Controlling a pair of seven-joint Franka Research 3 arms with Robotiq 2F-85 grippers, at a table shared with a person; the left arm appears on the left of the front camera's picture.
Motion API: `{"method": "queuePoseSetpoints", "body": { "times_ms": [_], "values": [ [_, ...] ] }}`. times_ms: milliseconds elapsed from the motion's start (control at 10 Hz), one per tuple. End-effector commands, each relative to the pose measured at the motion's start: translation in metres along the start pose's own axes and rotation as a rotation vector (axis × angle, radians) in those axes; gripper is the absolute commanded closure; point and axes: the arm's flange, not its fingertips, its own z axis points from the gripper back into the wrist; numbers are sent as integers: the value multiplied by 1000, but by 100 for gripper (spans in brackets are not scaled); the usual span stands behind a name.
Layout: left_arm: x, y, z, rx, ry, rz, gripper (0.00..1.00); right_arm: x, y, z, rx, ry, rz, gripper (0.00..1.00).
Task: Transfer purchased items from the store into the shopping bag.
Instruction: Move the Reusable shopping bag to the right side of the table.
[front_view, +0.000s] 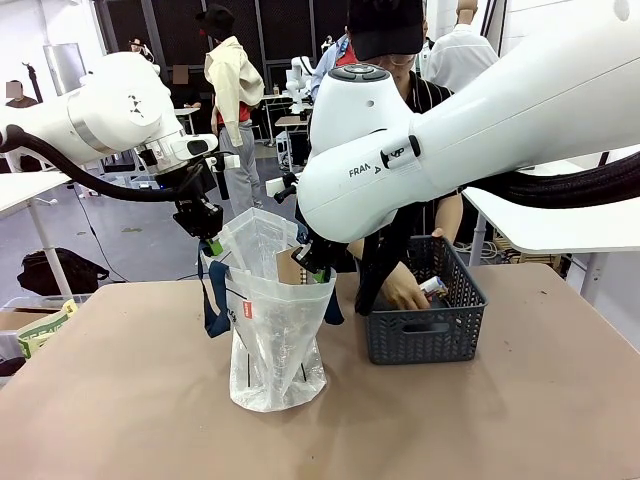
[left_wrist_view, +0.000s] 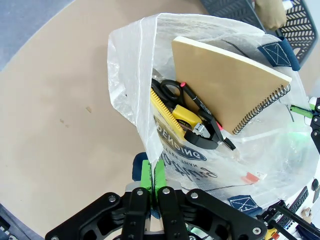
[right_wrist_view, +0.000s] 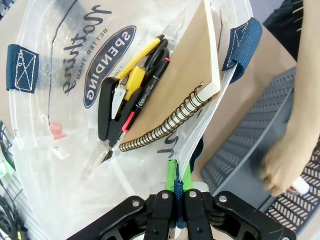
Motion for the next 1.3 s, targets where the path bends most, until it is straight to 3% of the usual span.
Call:
{"method": "queuePoseSetpoints", "body": {
  "times_ms": [0, 1200],
  "values": [
    [-2, 0, 2, 1, -7, 4, 100, 0, 0, 1, -2, -1, 0, 100],
    [-2, 0, 2, 1, -7, 4, 100, 0, 0, 1, -2, -1, 0, 100]
  ]
}}
